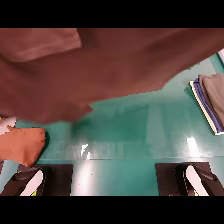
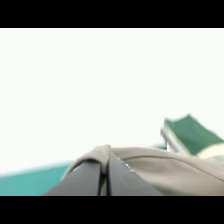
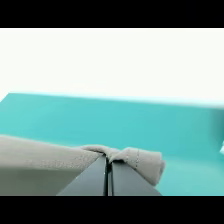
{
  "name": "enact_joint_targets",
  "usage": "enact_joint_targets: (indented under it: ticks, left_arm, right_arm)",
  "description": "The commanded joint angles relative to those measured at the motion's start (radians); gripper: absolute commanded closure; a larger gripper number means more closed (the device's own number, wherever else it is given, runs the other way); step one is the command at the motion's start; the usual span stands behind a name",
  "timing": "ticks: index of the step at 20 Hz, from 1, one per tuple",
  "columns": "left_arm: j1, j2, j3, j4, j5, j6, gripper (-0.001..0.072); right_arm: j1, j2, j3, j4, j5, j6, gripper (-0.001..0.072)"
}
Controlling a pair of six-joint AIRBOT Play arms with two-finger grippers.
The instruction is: Fold the shirts.
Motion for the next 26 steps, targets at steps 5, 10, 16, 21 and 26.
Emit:
enact_joint_targets:
  ticks: [5,10,16,21,26]
  left_arm:
    - [0.0,-0.122,-0.048,0.0,-0.1,-0.061,0.0682]
    - [-0.04,-0.38,-0.26,-0.01,-0.206,-0.059,0.0682]
    - [-0.182,-0.755,-0.373,0.204,-0.182,-0.058,0.0682]
    - [-0.172,-0.873,-0.348,0.206,-0.066,-0.052,0.0682]
    - [-0.105,-0.872,-0.303,0.206,-0.21,-0.015,0.0681]
  right_arm:
    - [-0.126,-0.209,0.288,0.001,0.192,0.064,0.0698]
    - [0.075,-0.398,-0.016,-0.168,0.253,0.074,0.0698]
    - [0.317,-0.706,-0.2,-0.42,0.185,0.162,0.0698]
    - [0.325,-0.9,-0.02,-0.41,0.145,0.202,0.0698]
    - [0.316,-0.853,-0.015,-0.423,0.184,0.146,0.0698]
